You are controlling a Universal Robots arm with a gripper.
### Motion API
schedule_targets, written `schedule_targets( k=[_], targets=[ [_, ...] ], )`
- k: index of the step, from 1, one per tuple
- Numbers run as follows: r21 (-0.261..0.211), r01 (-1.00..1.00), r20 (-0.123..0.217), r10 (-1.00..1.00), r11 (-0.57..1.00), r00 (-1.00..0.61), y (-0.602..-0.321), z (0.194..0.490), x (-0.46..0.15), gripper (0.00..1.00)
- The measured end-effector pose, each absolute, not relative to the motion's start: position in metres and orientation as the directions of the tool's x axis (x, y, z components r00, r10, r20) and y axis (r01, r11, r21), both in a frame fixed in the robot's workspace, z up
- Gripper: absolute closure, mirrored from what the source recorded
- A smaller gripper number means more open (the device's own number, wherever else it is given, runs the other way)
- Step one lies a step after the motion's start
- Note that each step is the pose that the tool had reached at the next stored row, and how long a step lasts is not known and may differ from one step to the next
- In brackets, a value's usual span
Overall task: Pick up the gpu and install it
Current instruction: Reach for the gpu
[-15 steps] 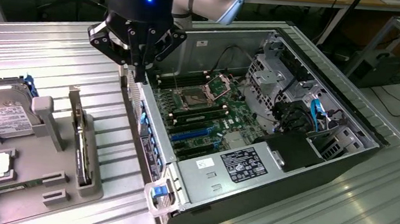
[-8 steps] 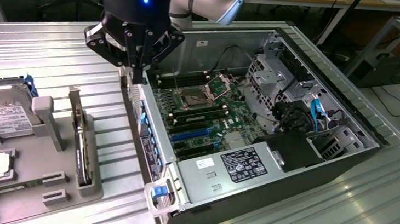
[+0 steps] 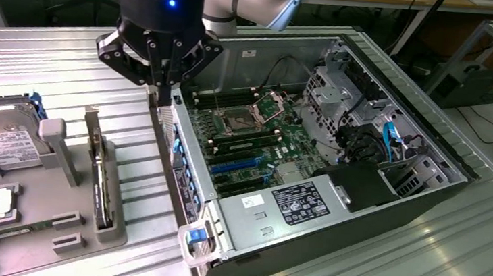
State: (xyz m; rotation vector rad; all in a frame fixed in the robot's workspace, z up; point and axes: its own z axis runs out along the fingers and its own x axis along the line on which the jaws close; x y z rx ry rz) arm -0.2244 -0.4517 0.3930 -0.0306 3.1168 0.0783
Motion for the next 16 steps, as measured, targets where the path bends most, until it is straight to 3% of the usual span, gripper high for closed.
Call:
schedule_targets(
  k=[16],
  targets=[
    [0.050,-0.020,-0.024,-0.019,0.999,-1.000,-0.453,0.393,-0.248,0.89]
  ],
)
